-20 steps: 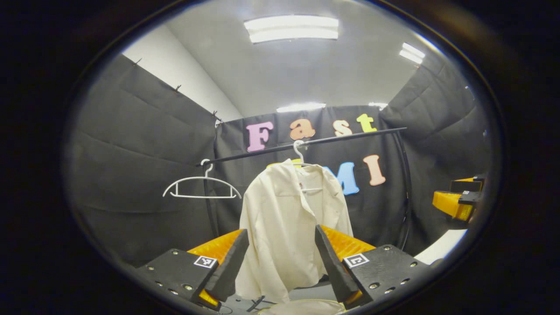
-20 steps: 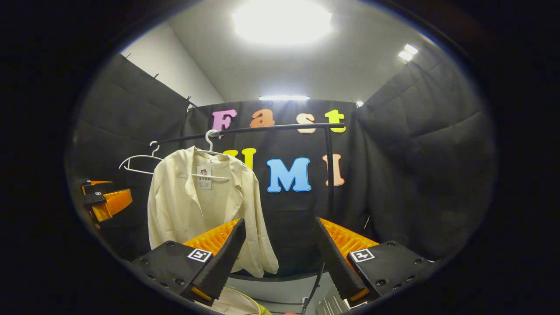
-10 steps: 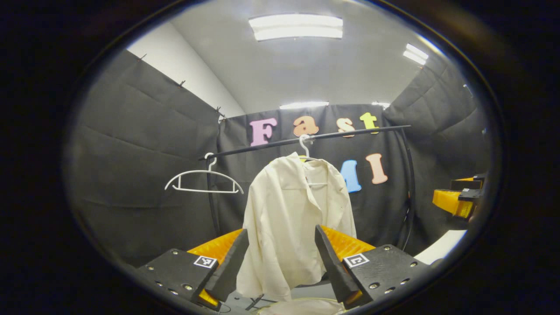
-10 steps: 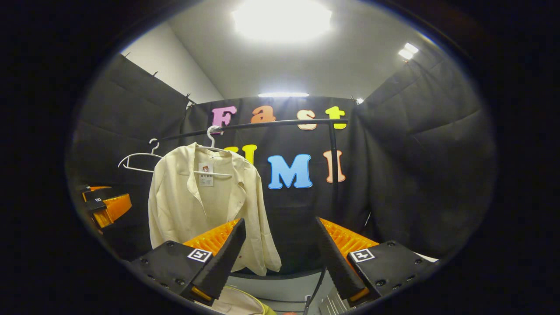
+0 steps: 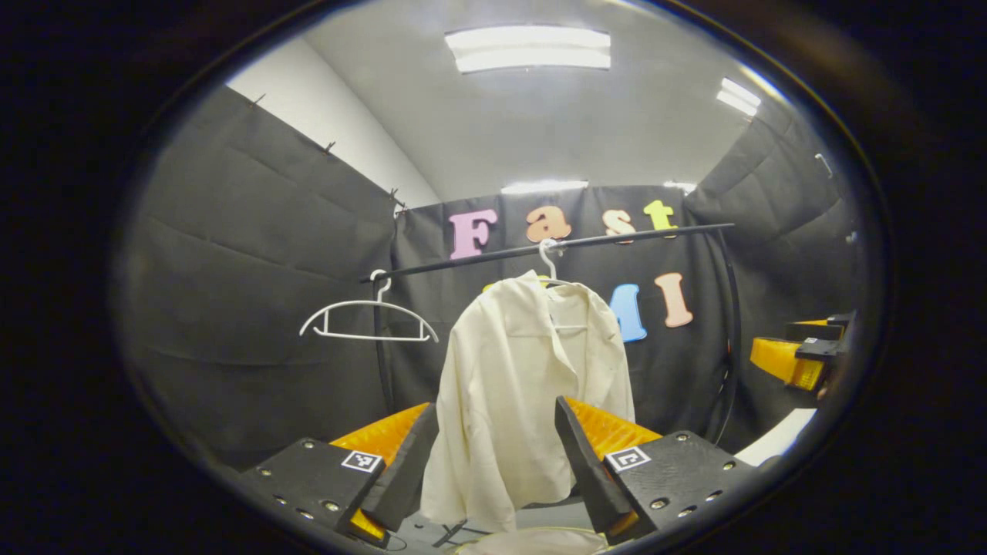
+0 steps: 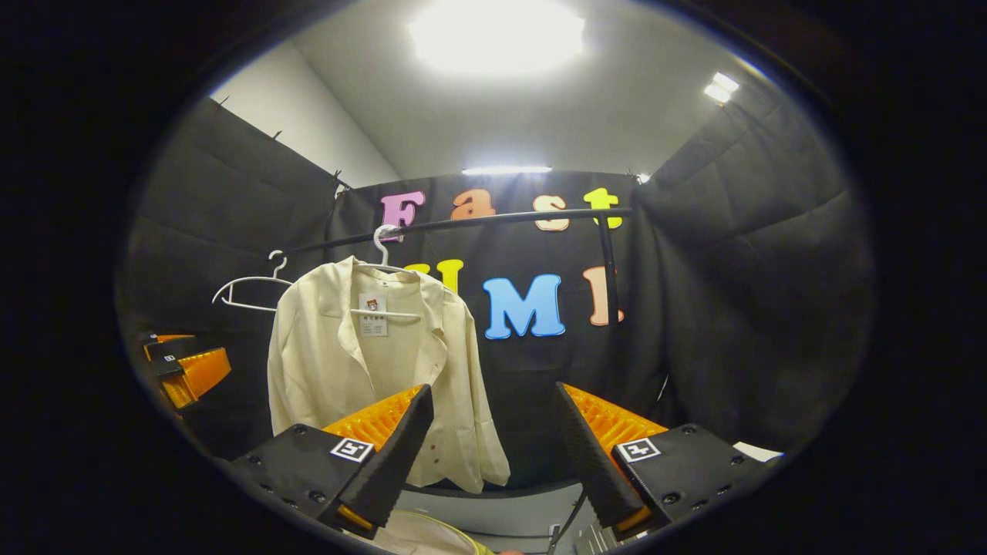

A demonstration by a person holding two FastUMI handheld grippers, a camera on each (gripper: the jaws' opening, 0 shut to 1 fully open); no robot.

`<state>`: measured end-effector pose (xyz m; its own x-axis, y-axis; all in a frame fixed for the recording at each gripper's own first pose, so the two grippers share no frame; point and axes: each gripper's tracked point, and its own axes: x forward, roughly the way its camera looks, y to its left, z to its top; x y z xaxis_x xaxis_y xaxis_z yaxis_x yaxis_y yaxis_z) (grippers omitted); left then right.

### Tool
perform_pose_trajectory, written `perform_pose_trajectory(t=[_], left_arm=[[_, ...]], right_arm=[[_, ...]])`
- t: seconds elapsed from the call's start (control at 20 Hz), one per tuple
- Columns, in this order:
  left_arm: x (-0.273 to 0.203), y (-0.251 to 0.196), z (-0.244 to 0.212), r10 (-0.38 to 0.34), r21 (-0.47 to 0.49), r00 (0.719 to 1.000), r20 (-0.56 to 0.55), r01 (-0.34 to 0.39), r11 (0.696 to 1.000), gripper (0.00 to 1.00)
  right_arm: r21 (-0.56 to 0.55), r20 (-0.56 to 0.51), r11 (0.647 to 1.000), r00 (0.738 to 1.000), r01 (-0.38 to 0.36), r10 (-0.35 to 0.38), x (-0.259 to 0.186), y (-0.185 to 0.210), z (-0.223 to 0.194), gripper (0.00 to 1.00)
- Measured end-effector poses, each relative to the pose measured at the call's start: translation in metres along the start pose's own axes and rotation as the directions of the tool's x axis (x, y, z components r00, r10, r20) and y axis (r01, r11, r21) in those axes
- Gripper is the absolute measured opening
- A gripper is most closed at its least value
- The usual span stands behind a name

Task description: Grasp the clothes on the hanger with both hands and then place them into the laundry hamper below.

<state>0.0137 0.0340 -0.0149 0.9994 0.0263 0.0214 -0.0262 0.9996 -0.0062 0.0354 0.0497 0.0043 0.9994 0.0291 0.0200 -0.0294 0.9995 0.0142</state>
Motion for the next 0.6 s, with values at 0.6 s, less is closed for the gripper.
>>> perform_pose_trajectory(t=[0.6], left_arm=[[0.120, -0.063, -0.012, 0.072, 0.001, 0.997, 0.008, -0.072, 0.997, 0.89]], right_arm=[[0.021, 0.012, 0.994, 0.995, -0.104, 0.104, 0.136, -0.006, -0.011, 0.98]])
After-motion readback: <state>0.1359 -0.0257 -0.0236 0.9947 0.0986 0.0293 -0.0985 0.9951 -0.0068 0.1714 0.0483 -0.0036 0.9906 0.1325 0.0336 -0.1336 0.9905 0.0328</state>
